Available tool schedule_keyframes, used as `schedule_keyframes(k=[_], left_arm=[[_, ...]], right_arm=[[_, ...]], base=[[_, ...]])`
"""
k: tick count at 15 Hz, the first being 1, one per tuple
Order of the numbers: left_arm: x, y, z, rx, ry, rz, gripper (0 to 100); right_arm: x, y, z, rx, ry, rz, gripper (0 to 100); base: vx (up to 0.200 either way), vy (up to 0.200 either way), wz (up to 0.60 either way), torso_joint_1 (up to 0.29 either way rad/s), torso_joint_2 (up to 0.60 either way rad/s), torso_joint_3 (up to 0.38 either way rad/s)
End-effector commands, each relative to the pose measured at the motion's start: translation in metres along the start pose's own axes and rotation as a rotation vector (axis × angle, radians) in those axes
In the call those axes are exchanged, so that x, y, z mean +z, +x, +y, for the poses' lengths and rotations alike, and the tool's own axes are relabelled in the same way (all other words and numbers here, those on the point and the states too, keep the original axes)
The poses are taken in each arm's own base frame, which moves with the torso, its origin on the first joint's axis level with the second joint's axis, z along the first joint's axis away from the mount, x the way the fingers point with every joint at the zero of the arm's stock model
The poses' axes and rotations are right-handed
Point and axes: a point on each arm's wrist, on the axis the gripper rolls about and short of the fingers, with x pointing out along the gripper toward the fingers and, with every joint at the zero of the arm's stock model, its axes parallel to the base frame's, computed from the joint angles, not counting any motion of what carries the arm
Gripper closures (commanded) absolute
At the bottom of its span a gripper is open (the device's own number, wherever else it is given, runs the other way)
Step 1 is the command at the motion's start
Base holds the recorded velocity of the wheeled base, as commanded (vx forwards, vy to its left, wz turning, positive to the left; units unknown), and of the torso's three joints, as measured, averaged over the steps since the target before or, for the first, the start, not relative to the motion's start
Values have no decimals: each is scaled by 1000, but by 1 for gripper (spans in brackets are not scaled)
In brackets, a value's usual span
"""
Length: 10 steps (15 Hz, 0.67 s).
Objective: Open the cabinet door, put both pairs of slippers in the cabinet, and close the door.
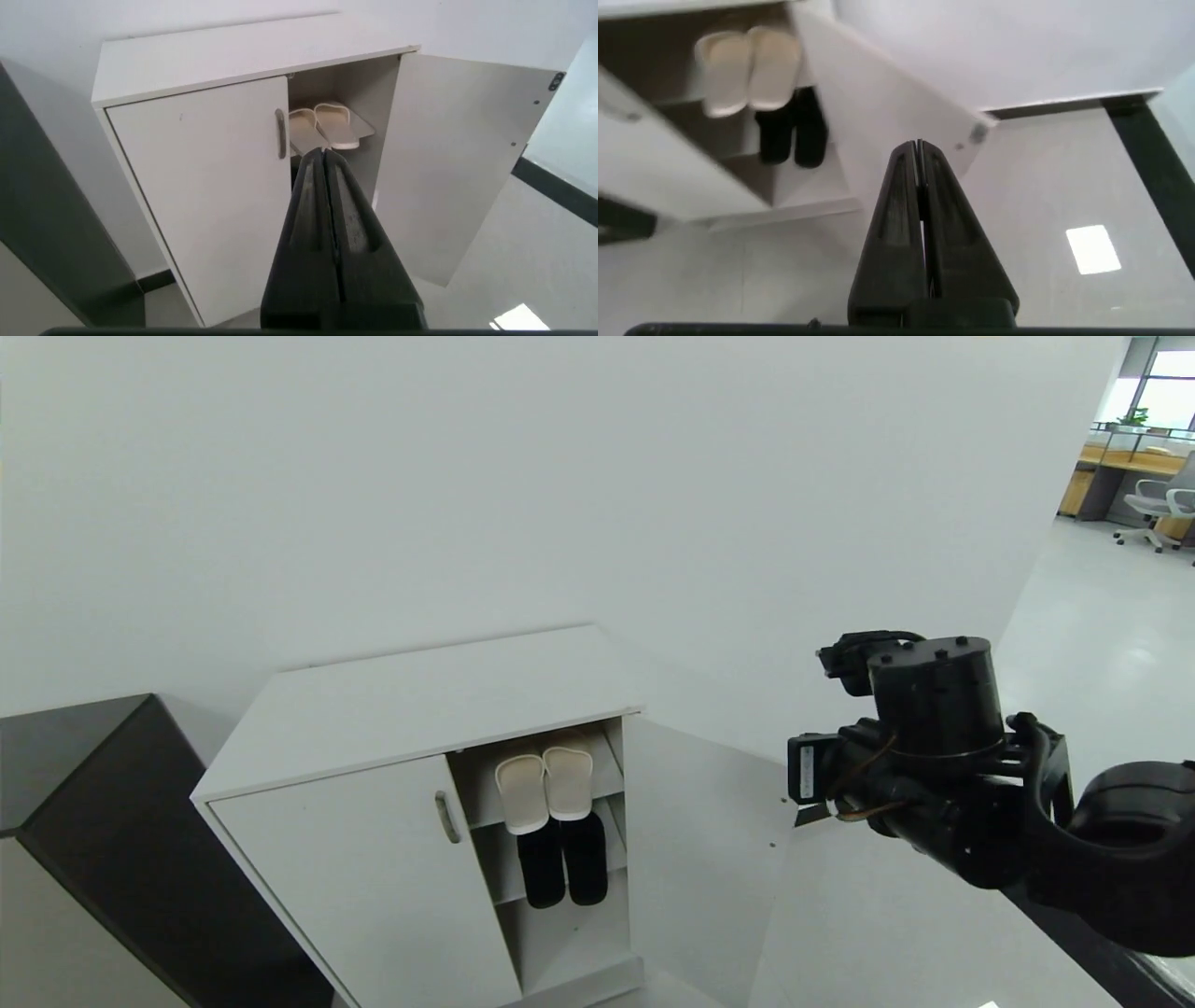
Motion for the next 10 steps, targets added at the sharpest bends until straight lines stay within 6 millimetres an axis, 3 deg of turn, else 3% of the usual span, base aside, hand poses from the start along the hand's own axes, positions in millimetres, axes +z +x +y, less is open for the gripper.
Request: schedule_keyframes(k=[1, 4, 10], left_arm=[[0, 0, 0, 0, 0, 1, 100], [0, 0, 0, 0, 0, 1, 100], [0, 0, 0, 1, 0, 1, 100]], right_arm=[[3, 21, -5, -41, 11, 5, 100], [5, 38, -8, -53, 26, 7, 100], [8, 92, -18, -87, 58, 8, 100]], base=[[-200, 0, 0, 12, 2, -7], [-200, 0, 0, -1, 6, 2], [0, 0, 0, 0, 0, 0]])
